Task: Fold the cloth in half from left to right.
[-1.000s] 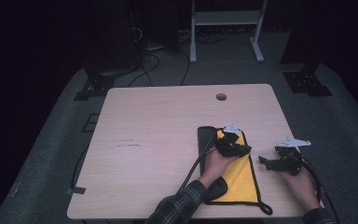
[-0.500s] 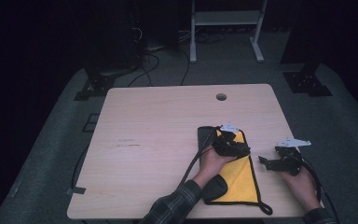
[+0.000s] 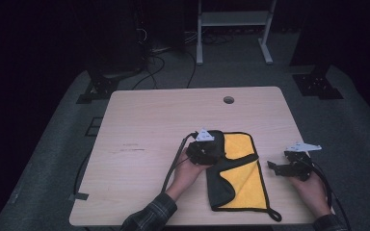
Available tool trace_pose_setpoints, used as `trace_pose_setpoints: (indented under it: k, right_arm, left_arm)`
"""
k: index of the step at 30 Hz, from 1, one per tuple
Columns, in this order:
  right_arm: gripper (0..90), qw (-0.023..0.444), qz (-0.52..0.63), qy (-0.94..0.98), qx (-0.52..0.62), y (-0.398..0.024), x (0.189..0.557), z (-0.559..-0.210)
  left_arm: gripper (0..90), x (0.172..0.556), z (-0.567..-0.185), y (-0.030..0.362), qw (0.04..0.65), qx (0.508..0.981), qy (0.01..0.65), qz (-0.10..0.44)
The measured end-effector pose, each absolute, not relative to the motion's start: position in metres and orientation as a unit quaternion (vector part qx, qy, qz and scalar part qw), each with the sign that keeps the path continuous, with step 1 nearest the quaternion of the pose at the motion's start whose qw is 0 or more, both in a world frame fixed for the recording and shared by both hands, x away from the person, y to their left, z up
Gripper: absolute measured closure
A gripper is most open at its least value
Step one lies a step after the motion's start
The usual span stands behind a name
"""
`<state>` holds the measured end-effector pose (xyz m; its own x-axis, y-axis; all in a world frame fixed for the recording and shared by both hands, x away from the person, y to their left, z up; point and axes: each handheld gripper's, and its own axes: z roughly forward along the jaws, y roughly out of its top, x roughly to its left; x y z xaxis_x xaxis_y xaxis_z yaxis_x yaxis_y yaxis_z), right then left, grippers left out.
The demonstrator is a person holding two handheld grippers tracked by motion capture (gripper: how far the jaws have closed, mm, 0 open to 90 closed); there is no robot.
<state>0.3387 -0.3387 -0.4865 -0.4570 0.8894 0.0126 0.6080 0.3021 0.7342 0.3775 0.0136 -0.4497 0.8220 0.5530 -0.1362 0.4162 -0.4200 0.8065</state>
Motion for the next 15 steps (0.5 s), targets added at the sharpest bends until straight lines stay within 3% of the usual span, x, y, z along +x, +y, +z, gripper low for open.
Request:
trace_pose_setpoints:
  k: [15]
  right_arm:
    - [13.5, 0.204, 0.345, 0.779, 0.482, -0.339, 0.338, -0.487]
  left_arm:
    - [40.0, 0.365, -0.47, 0.034, 0.412, 0.854, 0.306, 0.084]
